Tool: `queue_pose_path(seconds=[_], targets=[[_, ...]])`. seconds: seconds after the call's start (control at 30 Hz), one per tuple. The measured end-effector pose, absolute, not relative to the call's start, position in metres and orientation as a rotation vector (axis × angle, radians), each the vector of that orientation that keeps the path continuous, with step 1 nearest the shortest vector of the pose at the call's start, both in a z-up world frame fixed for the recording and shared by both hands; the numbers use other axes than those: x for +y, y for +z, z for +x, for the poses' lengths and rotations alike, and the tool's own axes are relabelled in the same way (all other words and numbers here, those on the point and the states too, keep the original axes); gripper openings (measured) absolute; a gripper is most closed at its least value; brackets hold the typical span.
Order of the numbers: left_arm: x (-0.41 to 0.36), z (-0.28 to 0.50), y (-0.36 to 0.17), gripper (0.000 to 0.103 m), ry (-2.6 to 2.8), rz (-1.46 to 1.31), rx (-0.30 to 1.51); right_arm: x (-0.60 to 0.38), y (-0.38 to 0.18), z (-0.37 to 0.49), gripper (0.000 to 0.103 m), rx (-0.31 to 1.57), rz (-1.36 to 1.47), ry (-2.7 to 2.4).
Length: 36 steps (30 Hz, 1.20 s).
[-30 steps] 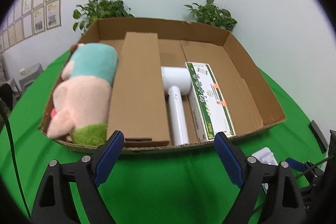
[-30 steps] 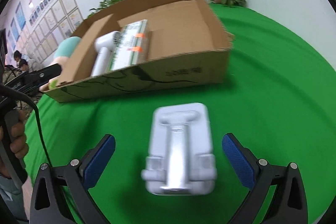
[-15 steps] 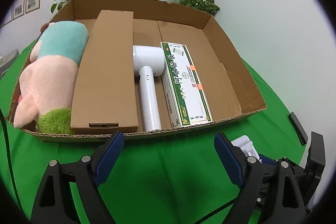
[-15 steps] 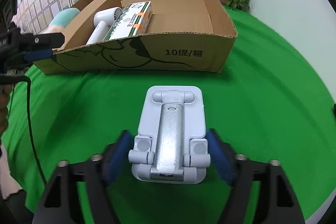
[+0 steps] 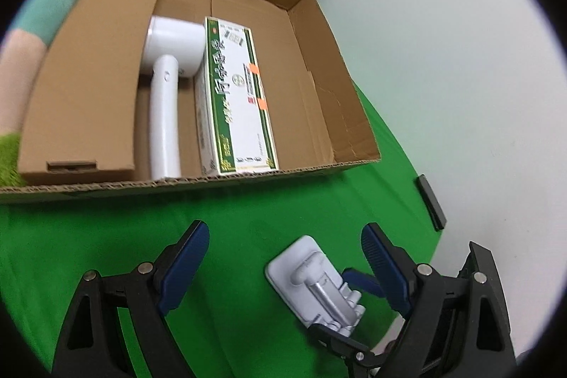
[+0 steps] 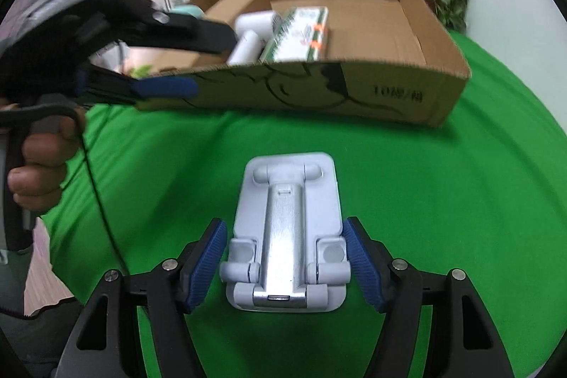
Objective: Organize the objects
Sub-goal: 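Close the right gripper on the white phone stand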
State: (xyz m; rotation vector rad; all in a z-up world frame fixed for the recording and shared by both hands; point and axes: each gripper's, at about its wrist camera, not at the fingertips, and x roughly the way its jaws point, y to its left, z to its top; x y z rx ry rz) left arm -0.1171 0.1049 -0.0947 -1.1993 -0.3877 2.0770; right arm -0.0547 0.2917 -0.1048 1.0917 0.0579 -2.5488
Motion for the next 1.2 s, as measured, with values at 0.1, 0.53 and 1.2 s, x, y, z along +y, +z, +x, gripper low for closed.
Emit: queue_pose_path(seconds=[0.1, 0.53, 1.2], targets=[[0.109, -0.118, -0.101, 0.087, 1.998, -1.225, -0.431, 0.295, -0.098, -0.047, 0.102, 0.080, 1.019, -2.581], [0.140, -0.093, -0.137, 0.069, 1.720, -1.368, -0.452, 0.312, -0.105, -0.035, 0.093, 0.039, 1.043, -2.490], [0.146, -0.070, -0.162, 0.041, 1.753, -1.455, -0.475, 0.293, -0.108, -0.031, 0.066, 0.129, 1.138, -2.540]])
